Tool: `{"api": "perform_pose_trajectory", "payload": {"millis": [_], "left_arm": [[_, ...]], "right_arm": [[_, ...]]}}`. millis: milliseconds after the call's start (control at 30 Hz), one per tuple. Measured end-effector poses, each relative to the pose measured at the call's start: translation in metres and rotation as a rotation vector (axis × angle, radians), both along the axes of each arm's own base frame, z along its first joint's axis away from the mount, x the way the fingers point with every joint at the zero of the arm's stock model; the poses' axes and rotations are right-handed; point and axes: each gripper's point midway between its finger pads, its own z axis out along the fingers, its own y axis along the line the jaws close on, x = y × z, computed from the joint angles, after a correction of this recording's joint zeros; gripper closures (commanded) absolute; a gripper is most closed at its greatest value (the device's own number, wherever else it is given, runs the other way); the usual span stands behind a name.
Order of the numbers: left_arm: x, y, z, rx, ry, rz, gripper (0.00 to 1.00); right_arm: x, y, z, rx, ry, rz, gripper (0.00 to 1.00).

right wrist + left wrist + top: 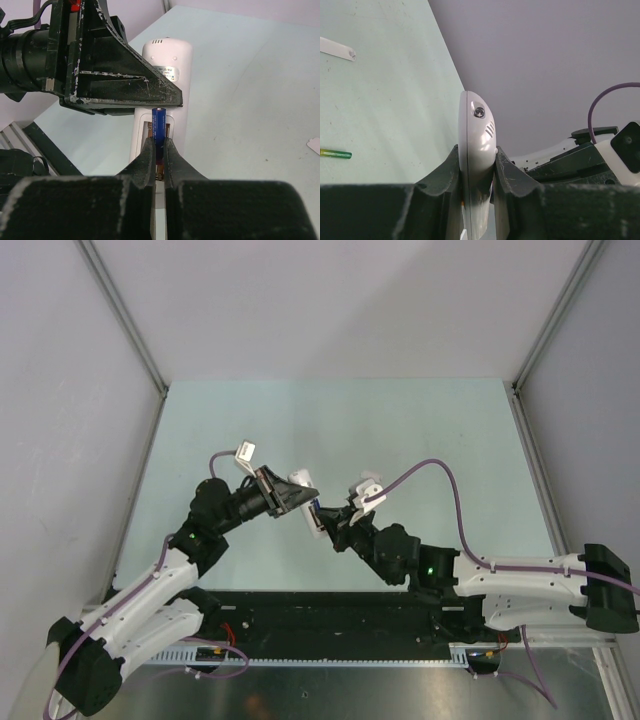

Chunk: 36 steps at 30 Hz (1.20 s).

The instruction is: Load the batteries into the remote control

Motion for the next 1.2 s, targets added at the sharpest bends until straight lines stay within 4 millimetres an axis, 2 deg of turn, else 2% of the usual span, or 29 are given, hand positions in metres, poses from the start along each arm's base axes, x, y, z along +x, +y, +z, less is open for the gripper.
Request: {"api": "perform_pose_trajectory", "payload": {"millis": [767, 1200], "left_arm": [[0.0020, 0.0029, -0.0026, 0.014, 0.019, 0.024, 1.00], [0.0042, 0.0041, 0.0058, 0.016, 0.007, 0.036, 1.00]], "right_arm": [[-0.0007, 0.0014, -0.0065, 0.010, 0.040, 0.001, 1.00], [-0.0038, 0.0004, -0.0034, 0.032, 0.056, 0.013, 1.00]]}}
